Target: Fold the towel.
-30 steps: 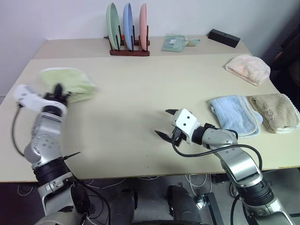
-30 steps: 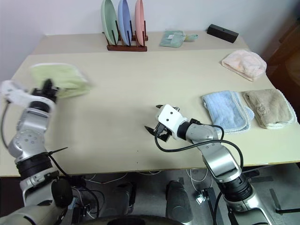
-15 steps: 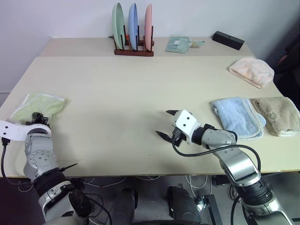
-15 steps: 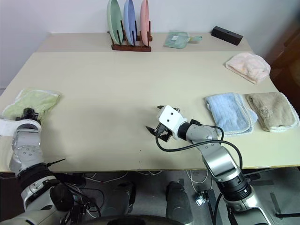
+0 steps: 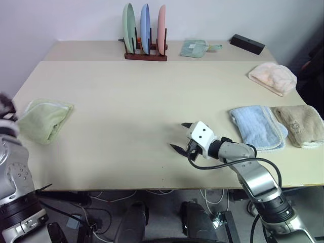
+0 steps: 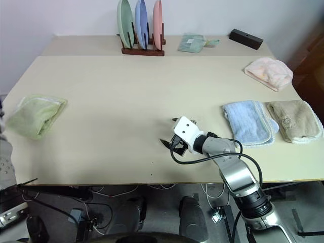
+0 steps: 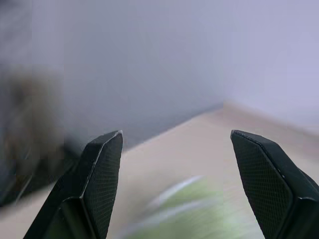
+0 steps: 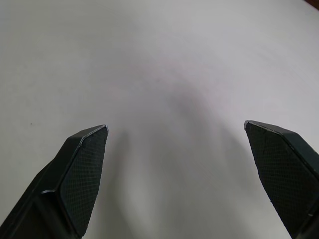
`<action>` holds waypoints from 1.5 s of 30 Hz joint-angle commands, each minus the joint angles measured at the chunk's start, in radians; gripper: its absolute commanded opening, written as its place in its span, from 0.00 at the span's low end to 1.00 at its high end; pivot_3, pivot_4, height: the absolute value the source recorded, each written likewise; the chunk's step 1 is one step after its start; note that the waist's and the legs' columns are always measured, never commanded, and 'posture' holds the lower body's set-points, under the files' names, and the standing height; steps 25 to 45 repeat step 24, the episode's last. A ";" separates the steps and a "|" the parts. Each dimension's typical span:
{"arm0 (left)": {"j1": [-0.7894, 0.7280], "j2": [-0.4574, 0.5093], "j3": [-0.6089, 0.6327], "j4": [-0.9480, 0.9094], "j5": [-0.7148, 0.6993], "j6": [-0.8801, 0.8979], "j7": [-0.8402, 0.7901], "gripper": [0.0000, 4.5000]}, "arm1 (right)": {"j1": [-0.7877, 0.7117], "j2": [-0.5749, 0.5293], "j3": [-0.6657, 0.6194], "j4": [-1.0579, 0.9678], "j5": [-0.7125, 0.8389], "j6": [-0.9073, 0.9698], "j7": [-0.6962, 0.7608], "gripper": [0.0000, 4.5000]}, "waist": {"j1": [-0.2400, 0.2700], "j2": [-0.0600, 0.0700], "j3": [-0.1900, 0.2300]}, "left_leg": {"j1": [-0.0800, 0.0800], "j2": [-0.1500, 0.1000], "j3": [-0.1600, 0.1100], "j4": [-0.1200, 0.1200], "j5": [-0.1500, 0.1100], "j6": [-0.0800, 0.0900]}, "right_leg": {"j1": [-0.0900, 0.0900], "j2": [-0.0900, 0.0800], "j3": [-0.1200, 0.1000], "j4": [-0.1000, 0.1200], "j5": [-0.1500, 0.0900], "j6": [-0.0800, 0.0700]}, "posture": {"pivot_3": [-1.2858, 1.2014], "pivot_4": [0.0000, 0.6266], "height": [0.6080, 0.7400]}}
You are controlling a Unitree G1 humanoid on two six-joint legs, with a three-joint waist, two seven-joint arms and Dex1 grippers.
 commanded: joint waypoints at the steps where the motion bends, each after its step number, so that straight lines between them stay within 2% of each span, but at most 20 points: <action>1: 0.047 0.031 -0.170 -0.084 0.041 0.017 -0.181 0.78 | -0.009 -0.011 -0.062 0.006 0.014 -0.020 -0.007 1.00 | -0.002 0.000 0.000 | 0.000 0.000 0.000 0.000 0.000 0.000 | 0.000 0.000 0.000 0.000 0.000 0.000 | 0.52 0.24 1.00; 2: 0.056 0.031 -0.195 -0.101 0.044 0.023 -0.204 0.78 | -0.007 -0.016 -0.074 0.011 0.017 -0.025 -0.004 1.00 | -0.004 0.000 0.000 | 0.000 0.000 0.000 0.000 0.000 0.000 | 0.000 0.000 0.000 0.000 0.000 0.000 | 0.52 0.24 1.00; 5: 0.134 0.084 -0.376 -0.136 0.102 0.006 -0.402 0.78 | -0.001 -0.019 -0.158 0.022 0.054 -0.005 -0.015 1.00 | -0.021 0.001 0.001 | 0.000 0.001 0.000 -0.002 0.000 0.000 | -0.002 0.000 0.000 0.000 0.000 0.000 | 0.52 0.24 1.00; 8: 0.166 0.102 -0.437 -0.129 0.141 -0.033 -0.489 0.78 | 0.034 -0.034 -0.205 0.012 0.073 -0.002 -0.006 1.00 | -0.023 0.002 0.001 | 0.000 0.001 0.001 -0.004 0.000 0.000 | -0.003 0.000 0.000 0.000 0.000 0.000 | 0.52 0.24 1.00; 12: 0.165 0.083 -0.438 -0.088 0.155 -0.060 -0.539 0.78 | 0.084 -0.044 -0.240 -0.025 0.107 0.005 0.006 1.00 | -0.020 0.002 0.002 | 0.000 0.002 0.000 -0.005 0.000 0.000 | -0.003 0.001 0.000 0.000 0.000 0.000 | 0.52 0.24 1.00; 22: 0.196 0.046 -0.459 -0.117 0.152 -0.053 -0.641 0.78 | 0.058 -0.046 -0.338 -0.010 0.228 0.087 0.005 1.00 | -0.019 0.003 0.002 | 0.000 0.002 0.001 -0.004 0.000 0.000 | -0.002 0.001 0.000 0.000 0.000 0.000 | 0.52 0.24 1.00; 45: 0.193 0.036 -0.463 -0.116 0.161 -0.054 -0.642 0.78 | 0.047 -0.055 -0.342 0.006 0.230 0.084 0.010 1.00 | -0.019 0.003 0.002 | 0.000 0.002 0.001 -0.004 0.000 0.000 | -0.002 0.001 0.000 0.000 0.000 0.000 | 0.52 0.24 1.00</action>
